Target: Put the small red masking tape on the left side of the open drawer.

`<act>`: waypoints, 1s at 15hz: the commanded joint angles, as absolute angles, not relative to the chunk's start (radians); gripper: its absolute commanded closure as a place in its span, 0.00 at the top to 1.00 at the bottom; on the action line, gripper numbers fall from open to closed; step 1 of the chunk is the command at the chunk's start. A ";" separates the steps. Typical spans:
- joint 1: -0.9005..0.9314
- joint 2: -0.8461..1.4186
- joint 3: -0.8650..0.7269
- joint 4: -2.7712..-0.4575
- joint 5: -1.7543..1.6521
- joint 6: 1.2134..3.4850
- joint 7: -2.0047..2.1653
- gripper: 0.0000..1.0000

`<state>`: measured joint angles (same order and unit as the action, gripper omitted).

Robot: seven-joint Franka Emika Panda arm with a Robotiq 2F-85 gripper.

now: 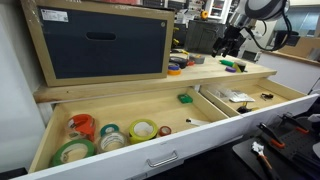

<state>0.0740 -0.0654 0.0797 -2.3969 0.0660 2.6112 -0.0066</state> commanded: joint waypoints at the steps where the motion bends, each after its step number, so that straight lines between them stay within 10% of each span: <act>1: 0.090 -0.053 0.063 -2.298 0.268 2.515 -0.146 1.00; 15: 0.061 -0.131 0.005 -1.958 0.321 1.739 -0.206 1.00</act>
<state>0.0687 -0.1224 0.0068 -2.0188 0.3360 1.8676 -0.1929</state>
